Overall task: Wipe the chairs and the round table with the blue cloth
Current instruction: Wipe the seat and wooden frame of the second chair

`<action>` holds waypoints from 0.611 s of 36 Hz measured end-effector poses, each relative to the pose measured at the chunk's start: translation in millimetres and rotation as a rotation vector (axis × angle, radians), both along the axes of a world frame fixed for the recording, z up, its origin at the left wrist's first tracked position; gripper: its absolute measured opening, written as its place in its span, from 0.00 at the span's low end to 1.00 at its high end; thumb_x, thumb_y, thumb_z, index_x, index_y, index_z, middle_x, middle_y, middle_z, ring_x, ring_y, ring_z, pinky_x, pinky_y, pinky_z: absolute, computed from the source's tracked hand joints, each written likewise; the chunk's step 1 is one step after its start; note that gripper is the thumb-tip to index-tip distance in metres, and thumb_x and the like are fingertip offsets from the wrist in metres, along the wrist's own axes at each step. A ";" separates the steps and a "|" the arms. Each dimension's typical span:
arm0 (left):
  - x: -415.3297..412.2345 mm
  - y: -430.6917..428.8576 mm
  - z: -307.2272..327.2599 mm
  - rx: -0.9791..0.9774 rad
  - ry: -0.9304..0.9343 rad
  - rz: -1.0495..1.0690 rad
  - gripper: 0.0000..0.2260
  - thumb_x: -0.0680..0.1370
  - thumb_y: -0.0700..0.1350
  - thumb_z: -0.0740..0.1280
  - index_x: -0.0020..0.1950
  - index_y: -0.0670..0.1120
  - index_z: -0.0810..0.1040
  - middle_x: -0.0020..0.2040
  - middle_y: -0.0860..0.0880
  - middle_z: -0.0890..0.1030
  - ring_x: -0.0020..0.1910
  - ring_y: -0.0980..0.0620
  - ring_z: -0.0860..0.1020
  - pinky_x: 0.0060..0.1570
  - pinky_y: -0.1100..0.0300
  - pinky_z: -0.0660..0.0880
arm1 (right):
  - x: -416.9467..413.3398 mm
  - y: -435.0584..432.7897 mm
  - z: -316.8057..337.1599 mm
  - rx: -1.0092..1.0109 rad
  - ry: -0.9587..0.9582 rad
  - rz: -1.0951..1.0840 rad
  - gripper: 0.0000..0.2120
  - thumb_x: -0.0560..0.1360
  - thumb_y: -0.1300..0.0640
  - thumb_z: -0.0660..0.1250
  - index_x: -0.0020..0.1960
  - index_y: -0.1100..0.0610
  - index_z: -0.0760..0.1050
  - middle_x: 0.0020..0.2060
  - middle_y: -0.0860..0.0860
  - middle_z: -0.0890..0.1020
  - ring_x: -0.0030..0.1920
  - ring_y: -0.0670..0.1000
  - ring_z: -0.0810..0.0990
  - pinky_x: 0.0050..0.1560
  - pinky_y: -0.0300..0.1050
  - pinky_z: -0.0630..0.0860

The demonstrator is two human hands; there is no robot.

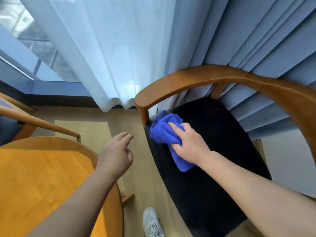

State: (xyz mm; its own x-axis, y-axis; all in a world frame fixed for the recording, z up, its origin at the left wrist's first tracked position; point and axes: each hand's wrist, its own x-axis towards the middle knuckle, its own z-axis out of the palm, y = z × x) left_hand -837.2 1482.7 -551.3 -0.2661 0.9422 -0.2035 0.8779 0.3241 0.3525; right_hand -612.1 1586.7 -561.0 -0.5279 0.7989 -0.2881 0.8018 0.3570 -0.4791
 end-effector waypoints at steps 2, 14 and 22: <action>0.1 1.6 5.2 0.015 -0.005 0.014 0.20 0.74 0.42 0.64 0.66 0.53 0.73 0.64 0.54 0.74 0.57 0.52 0.76 0.50 0.59 0.75 | -11.2 22.0 30.3 0.043 0.115 -0.044 0.31 0.74 0.50 0.66 0.75 0.48 0.62 0.63 0.54 0.67 0.54 0.59 0.75 0.55 0.50 0.74; -13.5 30.7 37.5 0.101 0.050 0.081 0.20 0.72 0.39 0.64 0.63 0.49 0.76 0.62 0.53 0.76 0.51 0.49 0.77 0.42 0.62 0.68 | -112.1 97.4 67.1 0.189 -0.256 0.077 0.35 0.76 0.36 0.57 0.76 0.52 0.52 0.70 0.60 0.58 0.64 0.63 0.68 0.57 0.52 0.70; -11.6 30.6 40.9 0.120 0.040 0.094 0.19 0.72 0.38 0.65 0.63 0.49 0.77 0.61 0.53 0.77 0.51 0.50 0.77 0.44 0.62 0.69 | -110.1 105.1 61.2 0.500 -0.119 0.386 0.25 0.78 0.45 0.61 0.69 0.57 0.65 0.68 0.59 0.66 0.61 0.61 0.68 0.58 0.57 0.68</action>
